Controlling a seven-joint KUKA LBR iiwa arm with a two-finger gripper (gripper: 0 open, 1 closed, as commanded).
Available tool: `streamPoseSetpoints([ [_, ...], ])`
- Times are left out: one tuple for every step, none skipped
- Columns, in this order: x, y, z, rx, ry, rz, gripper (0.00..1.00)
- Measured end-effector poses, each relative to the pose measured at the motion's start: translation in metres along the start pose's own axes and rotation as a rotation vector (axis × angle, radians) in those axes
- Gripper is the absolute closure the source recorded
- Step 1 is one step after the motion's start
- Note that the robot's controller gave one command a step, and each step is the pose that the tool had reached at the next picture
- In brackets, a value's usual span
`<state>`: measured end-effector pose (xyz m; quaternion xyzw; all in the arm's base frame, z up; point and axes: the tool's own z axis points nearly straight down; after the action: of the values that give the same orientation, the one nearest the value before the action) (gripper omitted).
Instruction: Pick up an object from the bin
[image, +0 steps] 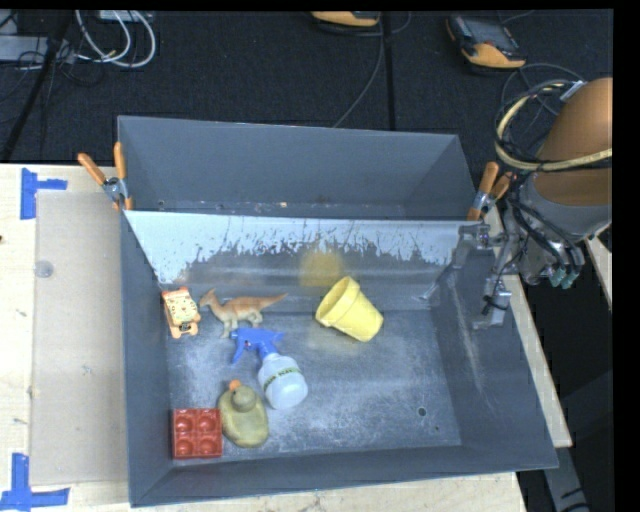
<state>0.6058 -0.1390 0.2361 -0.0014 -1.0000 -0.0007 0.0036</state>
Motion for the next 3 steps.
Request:
streamPoseSetpoints([
  [-0.001,0.001,-0.005,0.001,-0.007,-0.003,0.00],
  [0.012,0.041,0.030,0.004,-0.010,-0.002,0.00],
  [-0.008,0.046,0.088,-0.001,-0.012,-0.047,0.00],
])
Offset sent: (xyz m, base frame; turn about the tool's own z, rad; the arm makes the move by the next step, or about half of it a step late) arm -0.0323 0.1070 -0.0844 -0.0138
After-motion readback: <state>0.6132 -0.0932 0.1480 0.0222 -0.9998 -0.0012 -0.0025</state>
